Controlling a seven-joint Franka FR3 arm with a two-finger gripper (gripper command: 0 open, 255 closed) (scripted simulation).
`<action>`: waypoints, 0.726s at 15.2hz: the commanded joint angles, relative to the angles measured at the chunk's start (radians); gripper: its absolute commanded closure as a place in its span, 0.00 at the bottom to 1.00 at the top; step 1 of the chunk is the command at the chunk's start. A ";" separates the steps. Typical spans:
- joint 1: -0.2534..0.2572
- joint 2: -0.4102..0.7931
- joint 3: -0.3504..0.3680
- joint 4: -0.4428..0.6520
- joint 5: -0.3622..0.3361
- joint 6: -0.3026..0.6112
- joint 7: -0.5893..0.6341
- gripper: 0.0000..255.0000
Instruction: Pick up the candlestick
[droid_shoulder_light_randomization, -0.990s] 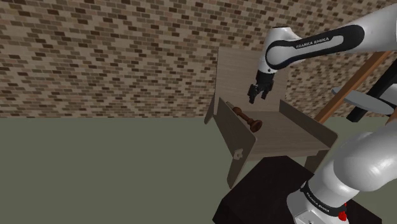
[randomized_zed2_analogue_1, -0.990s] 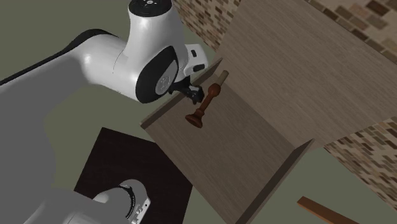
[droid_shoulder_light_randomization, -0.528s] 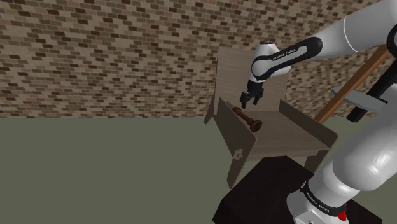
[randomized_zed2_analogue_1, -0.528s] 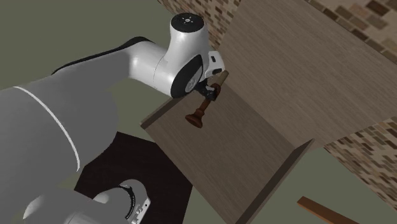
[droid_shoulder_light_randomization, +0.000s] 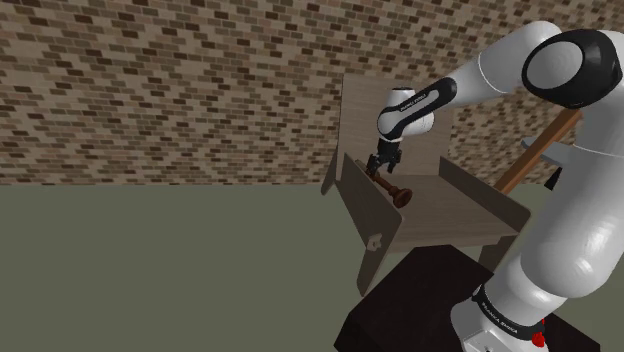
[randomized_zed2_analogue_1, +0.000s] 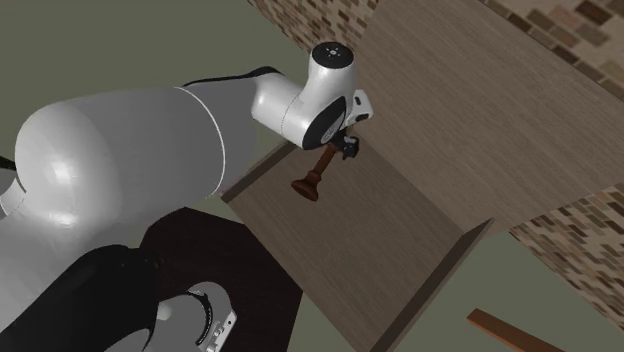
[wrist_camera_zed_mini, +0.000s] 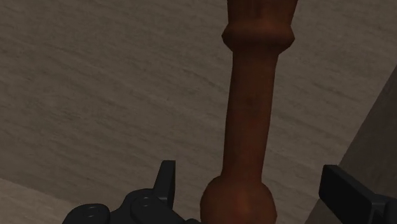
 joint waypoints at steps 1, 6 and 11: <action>-0.005 0.033 0.002 0.009 0.009 0.024 -0.005 0.00; -0.010 0.085 0.007 0.003 0.020 0.081 -0.008 0.00; -0.010 0.090 0.008 0.003 0.021 0.086 -0.008 1.00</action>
